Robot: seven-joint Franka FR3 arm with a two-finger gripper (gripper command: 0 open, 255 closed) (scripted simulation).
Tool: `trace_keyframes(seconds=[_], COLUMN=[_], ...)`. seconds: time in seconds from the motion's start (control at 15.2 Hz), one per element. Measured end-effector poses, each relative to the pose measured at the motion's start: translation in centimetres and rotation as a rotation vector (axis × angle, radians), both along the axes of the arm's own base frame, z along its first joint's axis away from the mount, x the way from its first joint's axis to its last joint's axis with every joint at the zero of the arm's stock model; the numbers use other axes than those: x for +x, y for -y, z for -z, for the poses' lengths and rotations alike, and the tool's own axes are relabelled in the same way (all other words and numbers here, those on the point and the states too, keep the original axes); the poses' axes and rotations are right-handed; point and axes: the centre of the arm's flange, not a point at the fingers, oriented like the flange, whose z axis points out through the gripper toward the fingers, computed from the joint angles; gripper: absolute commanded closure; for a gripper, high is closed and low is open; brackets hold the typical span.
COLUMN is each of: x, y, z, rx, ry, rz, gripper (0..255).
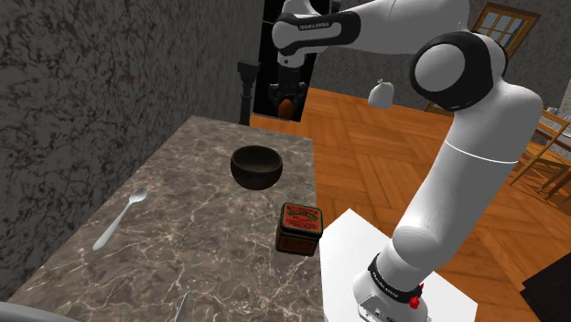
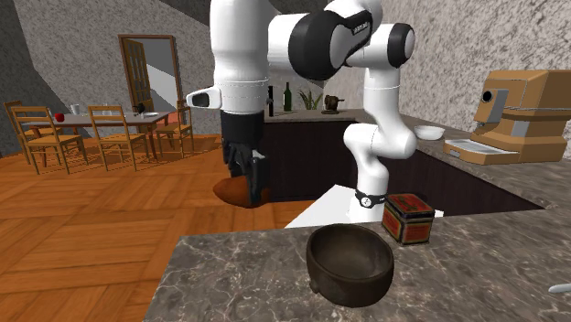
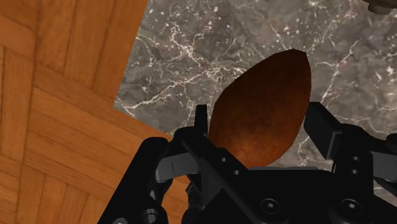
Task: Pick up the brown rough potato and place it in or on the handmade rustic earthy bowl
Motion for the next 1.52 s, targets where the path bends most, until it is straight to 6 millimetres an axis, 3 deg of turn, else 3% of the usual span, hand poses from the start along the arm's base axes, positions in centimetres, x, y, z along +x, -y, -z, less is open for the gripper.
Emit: trace_keyframes(seconds=[1.06, 1.52], x=[-8.8, -9.1], y=[-18.8, -19.7], z=[-0.5, 2.7], rx=[0.000, 0.000], ry=[0.000, 0.000], rz=[-0.001, 0.001], gripper=[255, 255])
